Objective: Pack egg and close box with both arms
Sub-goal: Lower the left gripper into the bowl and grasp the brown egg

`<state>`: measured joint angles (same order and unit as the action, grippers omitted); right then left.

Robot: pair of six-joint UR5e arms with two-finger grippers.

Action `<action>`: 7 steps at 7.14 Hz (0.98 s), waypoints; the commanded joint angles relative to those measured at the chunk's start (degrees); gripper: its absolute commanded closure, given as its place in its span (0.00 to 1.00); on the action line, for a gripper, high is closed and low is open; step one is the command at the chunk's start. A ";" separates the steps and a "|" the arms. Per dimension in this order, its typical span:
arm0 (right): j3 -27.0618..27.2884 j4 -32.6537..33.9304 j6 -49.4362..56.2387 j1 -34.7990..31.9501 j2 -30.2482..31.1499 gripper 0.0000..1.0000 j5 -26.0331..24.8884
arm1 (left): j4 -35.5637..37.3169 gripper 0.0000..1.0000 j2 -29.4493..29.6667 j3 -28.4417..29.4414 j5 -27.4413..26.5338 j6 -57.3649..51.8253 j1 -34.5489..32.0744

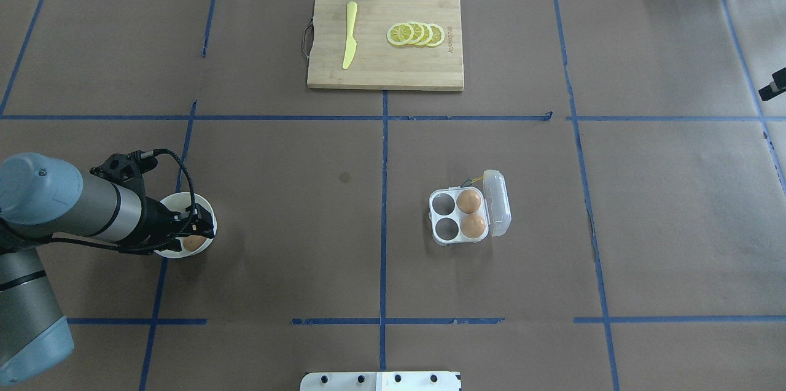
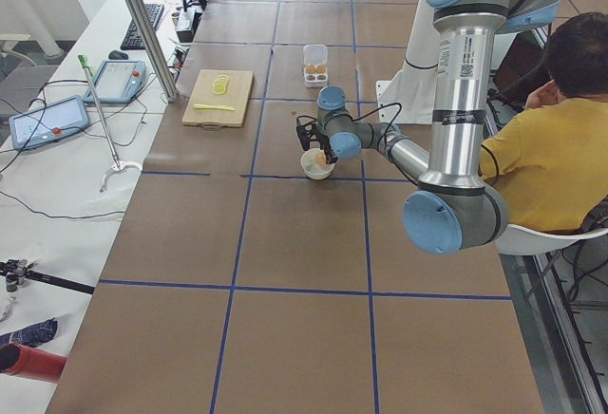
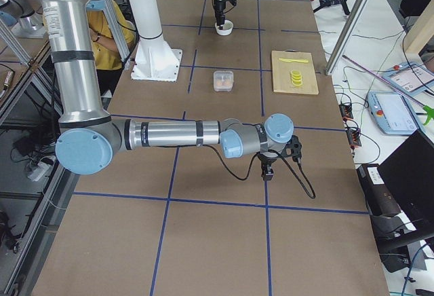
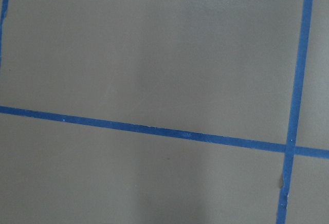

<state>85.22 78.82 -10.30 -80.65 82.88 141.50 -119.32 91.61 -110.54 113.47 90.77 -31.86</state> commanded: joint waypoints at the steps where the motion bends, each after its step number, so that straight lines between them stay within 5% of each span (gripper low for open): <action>1: -0.05 -0.07 -0.07 0.06 0.00 0.00 0.00 | -0.03 0.33 -0.47 0.14 -0.09 -0.06 -0.65; 7: -0.05 -0.07 0.02 0.23 0.00 0.00 0.00 | -0.03 0.33 0.41 1.64 -0.09 0.02 0.14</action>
<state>85.12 78.80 -10.28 -80.46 82.88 141.50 -119.36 91.89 -109.25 113.38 90.76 -31.90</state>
